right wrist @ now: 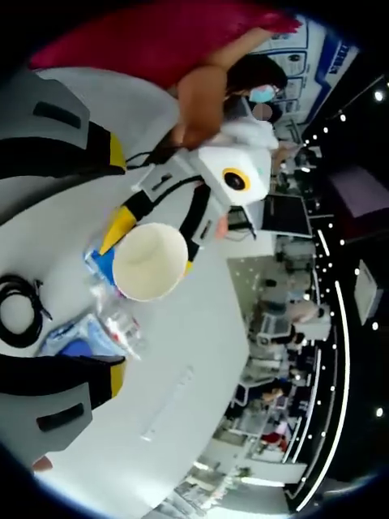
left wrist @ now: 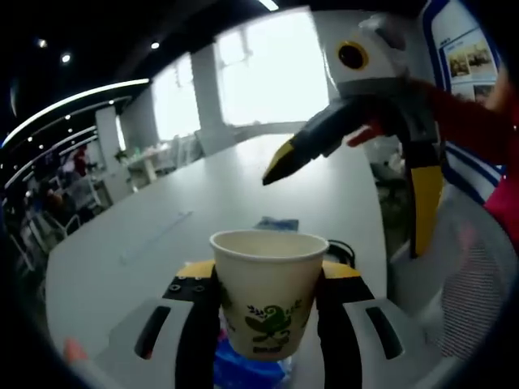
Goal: Arrange the tabletop items into an orderly group along one side of the table until the central work area is clear of visible clutter.
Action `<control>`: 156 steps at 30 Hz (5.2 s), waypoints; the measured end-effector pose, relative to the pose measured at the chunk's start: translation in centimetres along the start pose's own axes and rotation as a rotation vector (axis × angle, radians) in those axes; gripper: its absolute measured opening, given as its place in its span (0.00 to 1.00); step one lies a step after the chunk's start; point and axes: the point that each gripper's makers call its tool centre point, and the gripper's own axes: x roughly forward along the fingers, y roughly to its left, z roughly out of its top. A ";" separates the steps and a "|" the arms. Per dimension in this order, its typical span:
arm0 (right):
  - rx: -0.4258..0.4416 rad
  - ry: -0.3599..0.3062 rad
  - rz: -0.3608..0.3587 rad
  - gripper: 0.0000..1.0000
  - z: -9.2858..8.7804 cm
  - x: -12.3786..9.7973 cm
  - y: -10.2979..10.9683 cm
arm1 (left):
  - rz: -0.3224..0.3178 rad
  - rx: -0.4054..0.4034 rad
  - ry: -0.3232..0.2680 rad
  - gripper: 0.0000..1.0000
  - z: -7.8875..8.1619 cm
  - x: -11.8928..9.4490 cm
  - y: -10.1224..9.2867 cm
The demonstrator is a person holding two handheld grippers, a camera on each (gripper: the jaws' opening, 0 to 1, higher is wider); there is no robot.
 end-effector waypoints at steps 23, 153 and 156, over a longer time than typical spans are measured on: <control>0.130 -0.092 -0.072 0.88 -2.4 -1.0 -0.6 | 0.108 -0.099 -0.091 0.43 0.2 -1.6 3.9; 0.302 0.022 -0.091 0.75 -8.1 0.5 -3.5 | 0.810 -0.357 -0.222 0.45 -14.2 0.2 23.4; 0.303 0.023 -0.093 0.75 -8.1 0.5 -3.5 | 0.808 -0.358 -0.218 0.45 -14.2 0.2 23.3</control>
